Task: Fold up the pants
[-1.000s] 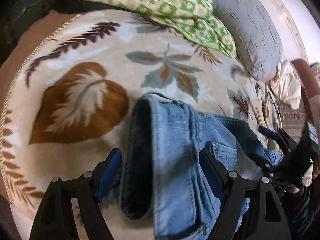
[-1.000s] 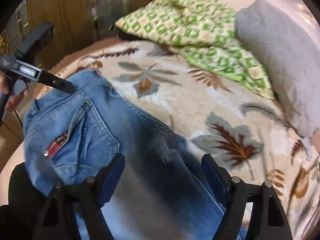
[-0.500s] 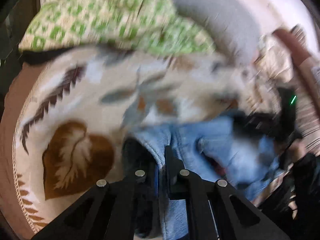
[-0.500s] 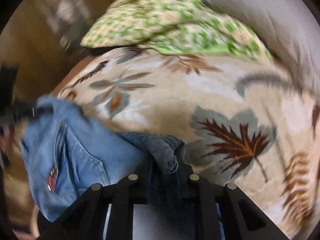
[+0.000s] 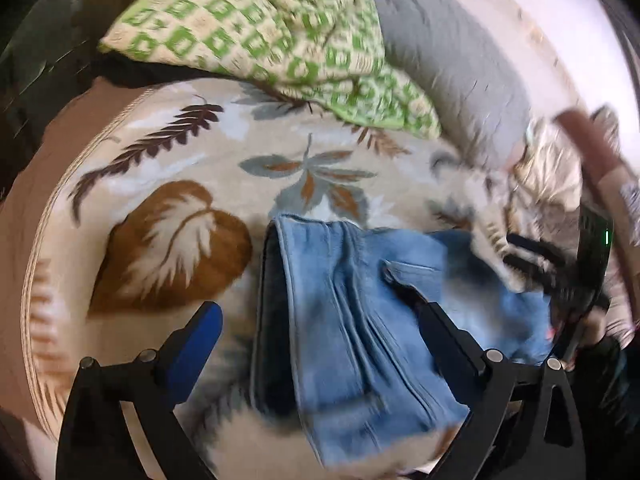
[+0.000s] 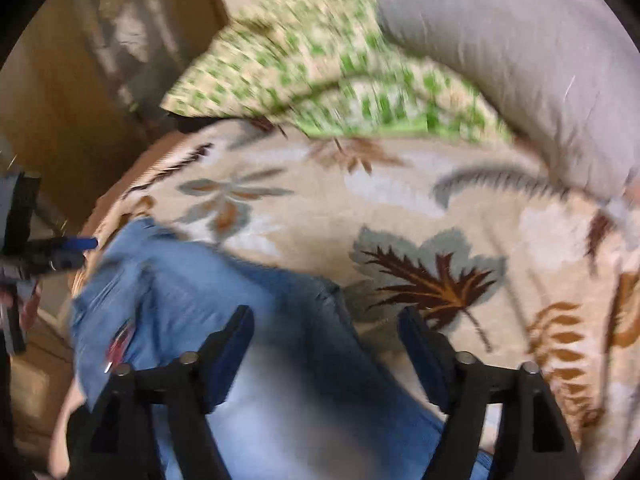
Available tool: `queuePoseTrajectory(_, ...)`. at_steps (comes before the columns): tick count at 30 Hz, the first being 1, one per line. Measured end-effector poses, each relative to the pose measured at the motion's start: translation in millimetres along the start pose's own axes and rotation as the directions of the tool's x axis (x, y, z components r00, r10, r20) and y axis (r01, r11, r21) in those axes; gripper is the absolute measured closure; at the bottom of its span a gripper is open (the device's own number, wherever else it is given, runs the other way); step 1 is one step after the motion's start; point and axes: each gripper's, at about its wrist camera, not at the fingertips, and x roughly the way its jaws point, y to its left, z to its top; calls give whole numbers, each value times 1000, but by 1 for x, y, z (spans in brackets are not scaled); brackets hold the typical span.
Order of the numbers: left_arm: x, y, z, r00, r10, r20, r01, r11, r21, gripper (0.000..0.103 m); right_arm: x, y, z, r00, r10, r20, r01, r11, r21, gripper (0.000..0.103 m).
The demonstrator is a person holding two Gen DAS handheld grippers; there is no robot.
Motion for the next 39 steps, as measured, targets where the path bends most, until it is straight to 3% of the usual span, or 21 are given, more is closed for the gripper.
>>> queuePoseTrajectory(2, -11, 5, -19, 999, -43, 15, 44, 997, -64, 4, -26, 23, -17, 999, -10, 50, 15, 993, -115, 14)
queuePoseTrajectory(4, -10, 11, -38, 996, -94, 6, 94, 987, -131, 4, -46, 54, -43, 995, -42, 95, 66, 960, -271, 13)
queuePoseTrajectory(9, 17, 29, -84, 986, -164, -25, 149, 945, -290, 4, -57, 119, -113, 983, -99, 152, 169, 807, -566, 13)
queuePoseTrajectory(11, 26, 38, -100, 974, -223, -27, 198, 910, -365, 4, -52, 131, -128, 985, -105, 139, 168, 777, -607, 13)
queuePoseTrajectory(13, 37, 42, -108, 959, -283, -4, 256, 873, -416, 4, -48, 138, -139, 987, -97, 125, 154, 772, -617, 13)
queuePoseTrajectory(16, 40, 40, -103, 950, -305, 65, 303, 854, -422, 2, -41, 145, -146, 988, -100, 117, 151, 770, -619, 13)
queuePoseTrajectory(17, 43, 39, -98, 941, -323, 99, 332, 836, -438, 2, -38, 149, -148, 986, -111, 124, 164, 764, -624, 13)
queuePoseTrajectory(19, 53, 36, -88, 935, -337, 109, 349, 823, -448, 2, -31, 158, -152, 983, -126, 132, 181, 747, -640, 13)
queuePoseTrajectory(22, 64, 24, -78, 950, -298, 92, 308, 849, -430, 2, -16, 172, -157, 978, -155, 142, 210, 720, -661, 13)
queuePoseTrajectory(25, 64, 19, -74, 955, -277, 104, 295, 859, -420, 2, 2, 190, -164, 961, -207, 184, 276, 654, -704, 13)
queuePoseTrajectory(27, 59, 23, -74, 963, -248, 106, 270, 876, -399, 19, 15, 201, -168, 939, -253, 234, 342, 596, -726, 13)
queuePoseTrajectory(28, 58, 25, -74, 972, -212, 98, 233, 891, -390, 48, 18, 205, -170, 929, -262, 260, 367, 572, -734, 13)
queuePoseTrajectory(29, 58, 29, -74, 976, -197, 88, 216, 896, -388, 64, 22, 210, -171, 907, -280, 315, 420, 537, -732, 13)
queuePoseTrajectory(30, 58, 36, -75, 976, -202, 81, 217, 895, -390, 66, 26, 213, -171, 893, -294, 339, 448, 519, -728, 15)
queuePoseTrajectory(31, 59, 40, -74, 973, -220, 73, 230, 890, -395, 70, 28, 214, -169, 887, -306, 347, 460, 517, -721, 20)
queuePoseTrajectory(32, 59, 42, -73, 972, -224, 68, 233, 892, -388, 73, 30, 214, -164, 885, -317, 340, 463, 541, -702, 30)
queuePoseTrajectory(33, 57, 41, -70, 972, -225, 66, 233, 898, -373, 74, 32, 212, -159, 894, -324, 310, 446, 575, -686, 50)
queuePoseTrajectory(34, 54, 38, -66, 972, -224, 71, 234, 905, -355, 75, 34, 211, -155, 900, -327, 288, 433, 601, -672, 59)
queuePoseTrajectory(36, 40, 30, -54, 966, -234, 108, 257, 915, -312, 76, 34, 211, -151, 902, -327, 283, 431, 618, -657, 70)
queuePoseTrajectory(39, 19, 17, -29, 957, -245, 156, 278, 928, -249, 78, 26, 214, -143, 888, -329, 321, 459, 622, -634, 76)
